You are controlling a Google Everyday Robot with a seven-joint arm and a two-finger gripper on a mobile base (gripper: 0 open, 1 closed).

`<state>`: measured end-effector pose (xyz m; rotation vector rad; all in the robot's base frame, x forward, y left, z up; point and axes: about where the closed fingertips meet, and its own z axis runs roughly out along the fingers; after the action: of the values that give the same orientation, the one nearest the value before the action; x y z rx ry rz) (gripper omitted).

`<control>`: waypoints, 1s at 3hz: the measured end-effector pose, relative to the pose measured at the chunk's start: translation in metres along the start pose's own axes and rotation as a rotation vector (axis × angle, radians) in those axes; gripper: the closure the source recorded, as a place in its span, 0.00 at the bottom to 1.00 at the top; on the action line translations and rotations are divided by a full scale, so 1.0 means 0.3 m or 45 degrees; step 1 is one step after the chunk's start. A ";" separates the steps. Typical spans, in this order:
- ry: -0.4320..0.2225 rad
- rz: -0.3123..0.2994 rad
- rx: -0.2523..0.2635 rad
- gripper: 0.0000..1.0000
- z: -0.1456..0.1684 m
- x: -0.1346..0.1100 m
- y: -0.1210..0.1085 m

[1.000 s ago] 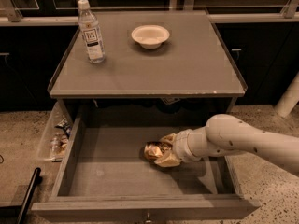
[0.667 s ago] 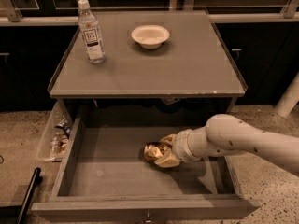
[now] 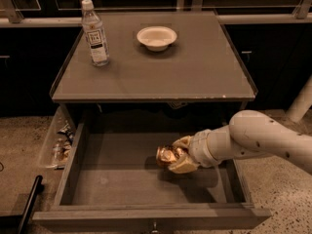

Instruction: Pick orange can from top drawer and place on counter

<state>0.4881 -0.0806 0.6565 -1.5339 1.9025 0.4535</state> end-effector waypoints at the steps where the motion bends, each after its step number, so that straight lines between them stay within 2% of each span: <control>1: 0.015 -0.054 0.018 1.00 -0.141 -0.071 0.013; 2: 0.076 -0.113 0.069 1.00 -0.278 -0.149 -0.001; 3: 0.142 -0.187 0.166 1.00 -0.422 -0.250 -0.046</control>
Offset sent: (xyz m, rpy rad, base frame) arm -0.0209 -0.0351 0.1507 -0.1675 -0.1384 0.0122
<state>0.4761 -0.1083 0.8012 -1.6273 1.8471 0.1789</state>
